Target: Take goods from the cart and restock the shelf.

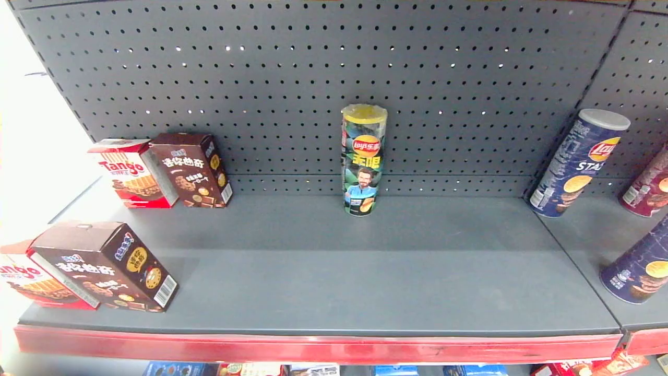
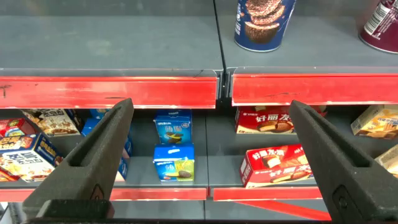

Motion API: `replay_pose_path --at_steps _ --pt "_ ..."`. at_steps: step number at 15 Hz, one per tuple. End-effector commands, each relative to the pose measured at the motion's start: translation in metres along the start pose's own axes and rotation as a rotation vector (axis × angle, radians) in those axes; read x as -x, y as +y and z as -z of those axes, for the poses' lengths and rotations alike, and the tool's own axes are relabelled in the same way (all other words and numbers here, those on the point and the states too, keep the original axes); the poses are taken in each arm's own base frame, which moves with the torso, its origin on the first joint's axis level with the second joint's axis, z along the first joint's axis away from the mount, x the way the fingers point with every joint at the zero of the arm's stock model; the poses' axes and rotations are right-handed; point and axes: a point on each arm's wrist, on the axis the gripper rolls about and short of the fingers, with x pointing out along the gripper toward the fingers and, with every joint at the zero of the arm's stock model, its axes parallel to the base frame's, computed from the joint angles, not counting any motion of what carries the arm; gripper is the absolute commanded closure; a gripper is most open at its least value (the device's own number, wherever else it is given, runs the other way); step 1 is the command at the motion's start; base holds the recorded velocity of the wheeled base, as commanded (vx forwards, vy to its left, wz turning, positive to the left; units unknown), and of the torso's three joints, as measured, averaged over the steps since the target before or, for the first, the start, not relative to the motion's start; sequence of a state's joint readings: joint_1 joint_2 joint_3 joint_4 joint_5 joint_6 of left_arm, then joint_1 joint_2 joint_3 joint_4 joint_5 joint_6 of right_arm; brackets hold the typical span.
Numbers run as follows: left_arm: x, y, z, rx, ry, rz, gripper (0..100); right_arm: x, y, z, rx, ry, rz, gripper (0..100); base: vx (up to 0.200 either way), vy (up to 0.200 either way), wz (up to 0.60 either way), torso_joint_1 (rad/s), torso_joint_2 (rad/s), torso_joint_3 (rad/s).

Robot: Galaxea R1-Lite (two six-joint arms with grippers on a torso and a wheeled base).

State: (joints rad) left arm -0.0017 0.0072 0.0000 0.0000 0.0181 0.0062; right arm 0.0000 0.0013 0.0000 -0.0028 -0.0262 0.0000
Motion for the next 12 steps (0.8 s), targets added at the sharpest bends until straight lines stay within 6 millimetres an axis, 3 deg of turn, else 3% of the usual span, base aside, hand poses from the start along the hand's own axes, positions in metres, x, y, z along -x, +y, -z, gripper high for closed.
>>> replay_pose_path --at_steps 1,4,12 --pt "0.0000 0.0000 0.0000 0.000 0.000 0.000 0 -0.0001 0.0000 -0.0001 0.002 0.001 -0.003 0 0.000 0.000 0.00 0.000 0.00 0.000" --pt "0.0000 0.0000 0.0000 0.000 0.000 0.000 0 0.0000 0.0000 0.0000 -0.005 0.000 0.000 0 0.000 0.000 0.00 0.000 0.00 0.000" --pt "0.0000 0.0000 -0.0006 0.000 -0.001 0.003 0 0.0000 0.0000 0.0000 0.005 0.000 0.001 0 0.000 0.000 0.60 0.004 0.00 0.003"
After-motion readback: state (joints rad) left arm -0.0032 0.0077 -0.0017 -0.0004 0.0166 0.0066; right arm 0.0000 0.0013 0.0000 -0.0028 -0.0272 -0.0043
